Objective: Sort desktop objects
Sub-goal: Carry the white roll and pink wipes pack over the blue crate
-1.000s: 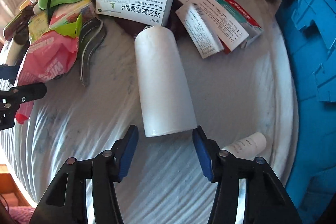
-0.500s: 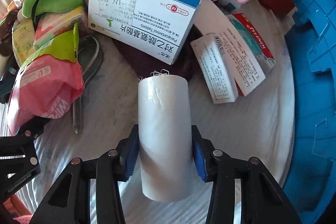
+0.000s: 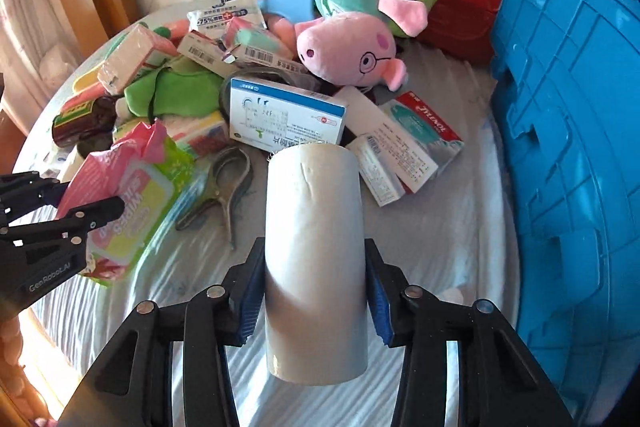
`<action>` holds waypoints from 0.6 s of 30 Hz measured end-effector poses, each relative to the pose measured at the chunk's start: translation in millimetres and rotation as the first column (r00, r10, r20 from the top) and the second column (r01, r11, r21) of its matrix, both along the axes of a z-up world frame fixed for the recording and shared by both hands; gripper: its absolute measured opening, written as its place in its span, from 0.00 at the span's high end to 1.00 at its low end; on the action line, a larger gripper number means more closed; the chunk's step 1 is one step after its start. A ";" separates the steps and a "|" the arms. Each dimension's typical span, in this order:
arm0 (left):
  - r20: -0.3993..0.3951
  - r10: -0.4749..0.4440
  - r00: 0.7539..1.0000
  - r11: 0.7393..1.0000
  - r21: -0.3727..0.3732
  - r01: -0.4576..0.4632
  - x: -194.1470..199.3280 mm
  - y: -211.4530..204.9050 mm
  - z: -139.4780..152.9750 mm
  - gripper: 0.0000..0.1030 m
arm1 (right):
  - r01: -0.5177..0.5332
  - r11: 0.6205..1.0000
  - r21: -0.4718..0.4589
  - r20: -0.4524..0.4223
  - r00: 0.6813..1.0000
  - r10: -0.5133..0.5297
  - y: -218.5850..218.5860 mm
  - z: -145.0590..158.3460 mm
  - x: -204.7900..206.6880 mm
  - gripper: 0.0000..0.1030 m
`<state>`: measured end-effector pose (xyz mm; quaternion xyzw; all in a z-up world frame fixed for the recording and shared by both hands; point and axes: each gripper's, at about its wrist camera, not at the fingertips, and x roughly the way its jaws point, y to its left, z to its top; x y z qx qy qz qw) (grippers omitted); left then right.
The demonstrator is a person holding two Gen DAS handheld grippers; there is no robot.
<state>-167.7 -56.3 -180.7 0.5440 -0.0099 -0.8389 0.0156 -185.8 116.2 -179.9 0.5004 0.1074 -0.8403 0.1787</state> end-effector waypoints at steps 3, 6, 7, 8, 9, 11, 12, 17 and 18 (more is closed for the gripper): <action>-0.031 -0.008 0.999 1.000 0.015 0.008 12.9 7.9 1.1 0.73 | -0.006 1.000 -0.004 -0.005 1.000 0.006 -0.3 -8.1 15.3 0.57; -0.094 -0.014 0.995 1.000 -0.001 0.014 15.3 25.7 16.2 0.73 | -0.008 1.000 0.001 -0.047 0.999 0.008 2.1 12.2 29.0 0.57; -0.120 -0.016 0.993 1.000 -0.005 0.015 16.6 29.4 24.4 0.73 | -0.005 1.000 -0.007 -0.066 0.998 0.004 1.7 21.8 31.7 0.57; -0.148 -0.016 0.989 1.000 -0.007 0.016 19.5 33.1 34.7 0.73 | 0.002 1.000 -0.021 -0.088 0.996 -0.004 3.4 30.8 32.8 0.57; -0.176 -0.019 0.984 1.000 -0.009 0.017 23.7 38.3 45.4 0.73 | 0.005 0.999 -0.031 -0.108 0.994 -0.009 7.3 38.0 33.6 0.57; -0.237 -0.029 0.971 1.000 -0.018 0.025 27.2 48.6 66.7 0.73 | 0.016 0.999 -0.044 -0.166 0.986 -0.023 11.1 59.7 37.1 0.57; -0.266 -0.035 0.963 0.999 -0.023 0.030 32.4 52.8 76.8 0.73 | 0.022 0.998 -0.052 -0.192 0.981 -0.032 13.8 69.2 38.9 0.57; -0.418 -0.075 0.905 0.997 -0.047 0.061 40.7 85.4 130.8 0.73 | 0.067 0.991 -0.116 -0.336 0.936 -0.103 39.0 129.2 54.4 0.57; -0.445 -0.084 0.892 0.996 -0.046 0.070 43.6 92.3 141.6 0.73 | 0.078 0.989 -0.129 -0.367 0.922 -0.120 46.0 142.2 58.8 0.57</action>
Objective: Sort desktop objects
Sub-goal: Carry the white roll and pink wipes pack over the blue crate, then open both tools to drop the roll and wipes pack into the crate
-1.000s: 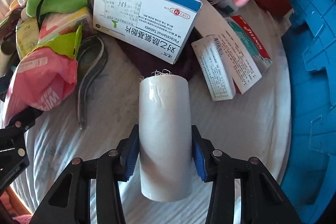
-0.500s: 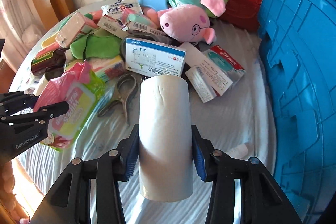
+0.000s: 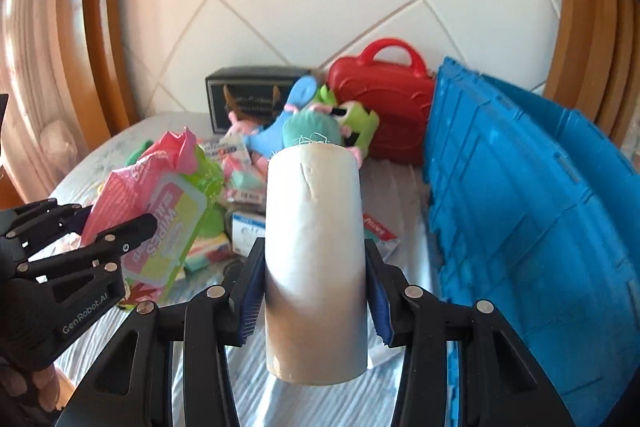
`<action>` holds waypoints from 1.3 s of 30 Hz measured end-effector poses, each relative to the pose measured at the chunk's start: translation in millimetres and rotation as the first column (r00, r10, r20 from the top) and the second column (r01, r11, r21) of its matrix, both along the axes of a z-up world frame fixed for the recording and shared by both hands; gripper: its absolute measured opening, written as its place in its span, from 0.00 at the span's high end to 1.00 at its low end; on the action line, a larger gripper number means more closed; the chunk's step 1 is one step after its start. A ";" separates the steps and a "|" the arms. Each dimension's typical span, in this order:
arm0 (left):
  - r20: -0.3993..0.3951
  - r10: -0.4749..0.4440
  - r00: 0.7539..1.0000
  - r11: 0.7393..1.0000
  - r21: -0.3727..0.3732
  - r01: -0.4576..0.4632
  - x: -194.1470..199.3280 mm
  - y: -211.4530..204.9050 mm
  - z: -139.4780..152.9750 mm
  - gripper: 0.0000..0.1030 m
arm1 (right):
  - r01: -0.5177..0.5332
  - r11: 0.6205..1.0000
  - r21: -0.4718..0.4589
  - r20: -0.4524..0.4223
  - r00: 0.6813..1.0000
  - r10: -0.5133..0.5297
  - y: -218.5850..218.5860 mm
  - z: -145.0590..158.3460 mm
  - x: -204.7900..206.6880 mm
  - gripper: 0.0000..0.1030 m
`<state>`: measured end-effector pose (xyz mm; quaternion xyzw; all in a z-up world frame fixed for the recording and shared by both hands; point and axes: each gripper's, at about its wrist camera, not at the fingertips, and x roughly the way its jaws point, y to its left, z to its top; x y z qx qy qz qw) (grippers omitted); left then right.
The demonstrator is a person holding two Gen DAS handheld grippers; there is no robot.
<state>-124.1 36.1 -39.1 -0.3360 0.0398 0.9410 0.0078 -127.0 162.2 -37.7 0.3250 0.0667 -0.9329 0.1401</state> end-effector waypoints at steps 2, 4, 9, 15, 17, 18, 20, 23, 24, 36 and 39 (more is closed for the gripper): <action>-0.061 -0.032 0.998 0.999 0.009 0.032 3.2 17.2 21.3 0.73 | 0.027 0.999 -0.021 -0.054 0.998 -0.028 14.4 22.0 8.2 0.57; -0.110 -0.067 0.992 0.998 0.011 0.069 4.0 35.3 40.6 0.73 | 0.056 0.998 -0.043 -0.109 0.992 -0.060 32.8 44.9 17.9 0.57; -0.203 -0.156 0.967 0.987 0.007 0.161 7.2 89.9 79.0 0.73 | 0.170 0.984 -0.061 -0.221 0.959 -0.179 90.8 87.9 34.8 0.57; -0.228 -0.278 0.933 0.957 0.024 0.291 2.9 171.0 105.5 0.73 | 0.324 0.945 -0.055 -0.249 0.912 -0.327 175.0 105.1 38.1 0.57; -0.239 -0.308 0.921 0.946 0.021 0.322 1.7 199.8 112.2 0.73 | 0.368 0.929 -0.047 -0.248 0.896 -0.368 204.0 105.8 36.8 0.57; -0.241 -0.322 0.915 0.941 0.022 0.337 0.6 211.9 114.0 0.73 | 0.383 0.923 -0.043 -0.243 0.892 -0.382 215.2 105.1 35.4 0.57; -0.246 -0.346 0.905 0.931 0.029 0.363 -1.5 236.6 120.4 0.73 | 0.412 0.911 -0.031 -0.233 0.883 -0.408 240.0 101.4 31.7 0.57; -0.248 -0.371 0.895 0.921 0.030 0.390 -5.1 270.5 127.6 0.73 | 0.436 0.900 -0.020 -0.213 0.877 -0.430 267.0 94.9 26.8 0.57; -0.240 -0.381 0.893 0.915 0.039 0.401 -7.2 280.2 128.2 0.73 | 0.442 0.897 -0.018 -0.206 0.876 -0.436 274.1 92.8 25.4 0.57; 0.095 -0.446 0.890 0.894 0.100 0.437 -49.8 349.4 69.0 0.71 | 0.478 0.878 0.004 -0.139 0.870 -0.473 340.2 56.9 4.5 0.57; 0.131 -0.412 0.902 0.910 0.111 0.400 -56.1 346.3 64.7 0.70 | 0.481 0.876 0.001 -0.122 0.870 -0.478 347.9 48.2 -1.3 0.57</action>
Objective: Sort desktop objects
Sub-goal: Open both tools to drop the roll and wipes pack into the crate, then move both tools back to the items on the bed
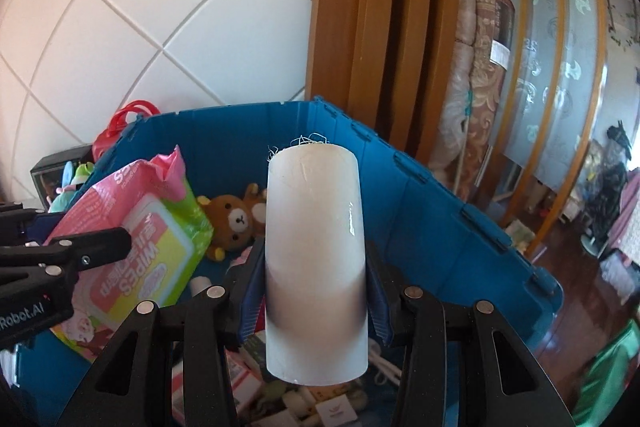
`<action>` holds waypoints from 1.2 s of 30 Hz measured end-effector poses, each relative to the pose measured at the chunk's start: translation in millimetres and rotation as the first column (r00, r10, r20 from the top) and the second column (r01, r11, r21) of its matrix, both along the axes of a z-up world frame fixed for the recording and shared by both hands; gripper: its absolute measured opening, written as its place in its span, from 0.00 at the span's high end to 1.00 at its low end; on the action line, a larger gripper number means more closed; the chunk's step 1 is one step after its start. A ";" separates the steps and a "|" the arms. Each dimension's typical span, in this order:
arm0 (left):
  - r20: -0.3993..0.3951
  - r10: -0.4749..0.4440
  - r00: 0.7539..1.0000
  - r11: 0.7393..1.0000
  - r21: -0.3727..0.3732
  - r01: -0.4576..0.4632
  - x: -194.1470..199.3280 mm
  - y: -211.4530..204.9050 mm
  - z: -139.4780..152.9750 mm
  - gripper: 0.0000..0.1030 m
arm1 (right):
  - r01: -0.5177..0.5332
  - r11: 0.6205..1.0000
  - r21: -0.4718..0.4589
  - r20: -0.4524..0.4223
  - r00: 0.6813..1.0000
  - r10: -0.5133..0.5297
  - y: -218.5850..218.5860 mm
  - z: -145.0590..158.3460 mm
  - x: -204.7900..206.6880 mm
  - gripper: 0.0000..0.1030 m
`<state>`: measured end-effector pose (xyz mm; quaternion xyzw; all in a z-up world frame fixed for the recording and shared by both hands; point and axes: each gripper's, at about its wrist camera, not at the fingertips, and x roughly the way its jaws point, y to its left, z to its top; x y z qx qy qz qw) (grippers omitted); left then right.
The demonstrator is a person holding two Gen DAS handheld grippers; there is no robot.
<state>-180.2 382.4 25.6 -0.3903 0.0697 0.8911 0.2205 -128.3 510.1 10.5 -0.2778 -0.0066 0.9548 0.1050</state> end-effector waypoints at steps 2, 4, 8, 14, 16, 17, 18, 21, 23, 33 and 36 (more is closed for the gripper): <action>0.025 -0.013 1.000 1.000 -0.007 0.013 -0.1 0.6 -2.7 0.67 | -0.007 1.000 -0.021 0.007 1.000 0.007 4.4 -2.9 -1.6 0.57; 0.029 -0.009 1.000 0.999 -0.034 0.010 1.0 4.0 -3.6 0.58 | -0.009 1.000 -0.026 -0.008 1.000 0.009 4.3 -1.4 1.2 0.57; 0.029 -0.009 1.000 0.998 -0.060 0.011 3.2 7.5 -3.2 0.31 | 0.016 1.000 -0.005 -0.008 1.000 -0.017 3.1 -1.3 2.5 0.55; -0.008 0.044 0.999 0.997 -0.057 -0.045 8.3 3.5 -0.9 0.30 | 0.061 0.998 0.001 -0.010 0.998 -0.061 4.7 1.4 3.9 0.15; 0.025 0.052 0.998 0.998 -0.039 -0.051 2.1 -1.7 -2.9 0.29 | 0.068 0.998 -0.008 -0.001 0.998 -0.068 6.1 0.8 2.6 0.11; 0.041 0.059 0.997 0.998 -0.034 -0.057 -0.6 -3.6 -4.0 0.29 | 0.073 0.997 -0.003 0.005 0.997 -0.073 5.4 0.3 2.0 0.10; 0.055 0.063 0.997 0.998 -0.028 -0.061 -3.2 -5.1 -4.6 0.29 | 0.077 0.997 0.005 0.006 0.997 -0.077 3.6 0.6 1.1 0.09; 0.079 0.076 0.994 0.997 -0.007 -0.076 -7.5 -10.3 -5.9 0.29 | 0.086 0.996 0.035 0.016 0.996 -0.086 -1.3 -1.0 -1.1 0.06; 0.082 0.082 0.993 0.997 0.010 -0.083 -7.3 -13.2 -6.0 0.29 | 0.089 0.995 0.034 0.024 0.996 -0.090 -1.4 -1.6 -2.0 0.04; -0.094 0.117 0.989 0.974 0.207 -0.096 42.3 -75.4 11.9 0.26 | 0.066 0.998 -0.023 -0.012 0.998 -0.067 -14.9 -0.1 12.0 0.00; -0.105 0.165 0.981 0.966 0.215 -0.140 54.6 -107.8 6.8 0.26 | 0.039 0.999 0.006 -0.040 0.998 -0.038 -39.5 8.2 21.4 0.00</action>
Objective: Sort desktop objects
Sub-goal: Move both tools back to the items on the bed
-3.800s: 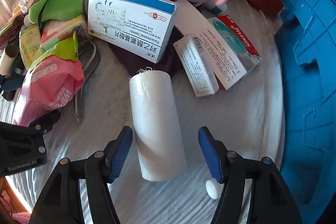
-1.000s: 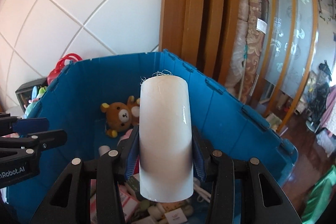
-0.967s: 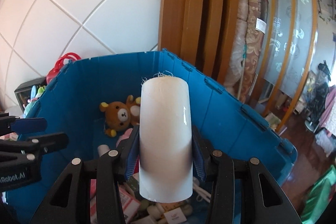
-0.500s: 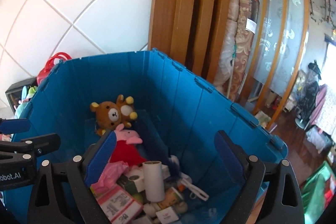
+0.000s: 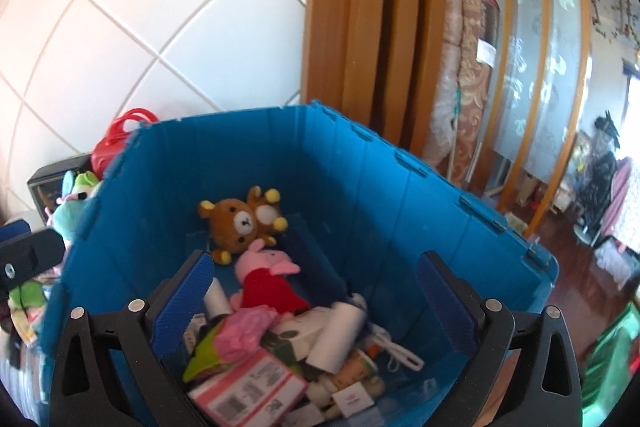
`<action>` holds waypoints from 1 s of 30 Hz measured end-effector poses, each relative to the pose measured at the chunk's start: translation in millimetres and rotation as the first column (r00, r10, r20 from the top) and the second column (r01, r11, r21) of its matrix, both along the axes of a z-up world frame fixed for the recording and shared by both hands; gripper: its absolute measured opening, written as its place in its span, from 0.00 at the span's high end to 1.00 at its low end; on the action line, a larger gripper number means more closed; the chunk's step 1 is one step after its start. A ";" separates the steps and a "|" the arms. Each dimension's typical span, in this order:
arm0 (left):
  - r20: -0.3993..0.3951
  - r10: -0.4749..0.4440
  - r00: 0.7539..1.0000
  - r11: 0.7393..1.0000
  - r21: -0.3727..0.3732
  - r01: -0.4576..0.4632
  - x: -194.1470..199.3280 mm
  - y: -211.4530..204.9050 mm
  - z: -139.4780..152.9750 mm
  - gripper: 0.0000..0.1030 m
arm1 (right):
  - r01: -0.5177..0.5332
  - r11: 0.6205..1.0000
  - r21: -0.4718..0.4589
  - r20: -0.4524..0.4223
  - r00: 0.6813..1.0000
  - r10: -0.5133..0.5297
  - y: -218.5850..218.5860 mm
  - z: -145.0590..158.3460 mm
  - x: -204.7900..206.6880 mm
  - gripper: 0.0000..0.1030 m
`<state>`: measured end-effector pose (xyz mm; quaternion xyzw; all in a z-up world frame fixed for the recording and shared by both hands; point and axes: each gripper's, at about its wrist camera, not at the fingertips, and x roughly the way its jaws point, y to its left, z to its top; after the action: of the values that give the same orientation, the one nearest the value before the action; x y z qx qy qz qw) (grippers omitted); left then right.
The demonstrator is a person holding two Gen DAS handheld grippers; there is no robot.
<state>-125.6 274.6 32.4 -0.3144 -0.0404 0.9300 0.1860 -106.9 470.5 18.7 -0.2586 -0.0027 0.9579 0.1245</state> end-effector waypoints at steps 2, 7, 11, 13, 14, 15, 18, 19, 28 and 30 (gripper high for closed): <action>-0.007 0.048 0.999 0.999 0.007 -0.048 6.7 -23.6 -2.9 0.26 | -0.043 0.999 0.016 -0.036 0.998 0.044 -22.4 8.3 8.8 0.00; -0.032 0.156 0.987 0.987 -0.027 -0.157 20.4 -84.3 -9.9 0.26 | -0.172 0.984 0.035 -0.091 0.980 0.175 -84.0 21.5 24.9 0.00; -0.059 0.240 0.969 0.964 -0.105 -0.245 31.6 -128.5 -20.5 0.24 | -0.303 0.951 0.059 -0.132 0.942 0.309 -138.6 25.3 41.6 0.00; -0.046 0.272 0.961 0.953 -0.126 -0.276 33.1 -152.9 -28.5 0.23 | -0.355 0.932 0.073 -0.149 0.920 0.362 -162.6 26.9 47.8 0.00; -0.038 0.287 0.957 0.948 -0.135 -0.289 33.6 -165.2 -33.6 0.22 | -0.387 0.919 0.074 -0.161 0.905 0.394 -176.7 26.7 51.5 0.00; -0.029 0.303 0.953 0.942 -0.143 -0.304 33.6 -177.8 -39.8 0.22 | -0.415 0.907 0.072 -0.169 0.891 0.421 -187.8 25.5 54.0 0.00; 0.019 0.359 0.933 0.922 -0.162 -0.351 32.8 -215.5 -63.7 0.22 | -0.498 0.864 0.071 -0.154 0.851 0.502 -227.9 14.6 57.2 0.00; 0.043 0.371 0.928 0.917 -0.173 -0.359 32.7 -226.5 -73.6 0.22 | -0.517 0.854 0.068 -0.142 0.842 0.521 -238.2 9.3 56.8 0.00; 0.239 0.438 0.866 0.889 -0.255 -0.380 9.8 -294.6 -173.3 0.22 | -0.562 0.818 -0.124 0.152 0.804 0.575 -299.7 -114.1 19.3 0.00; 0.298 0.422 0.857 0.901 -0.241 -0.360 0.1 -301.8 -195.8 0.22 | -0.524 0.836 -0.164 0.213 0.808 0.549 -298.5 -144.8 5.6 0.00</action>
<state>-125.5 -27.2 -163.4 -0.4715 -0.0528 0.8791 -0.0459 -101.2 172.0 -126.0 -0.3724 -0.0448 0.9121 -0.1653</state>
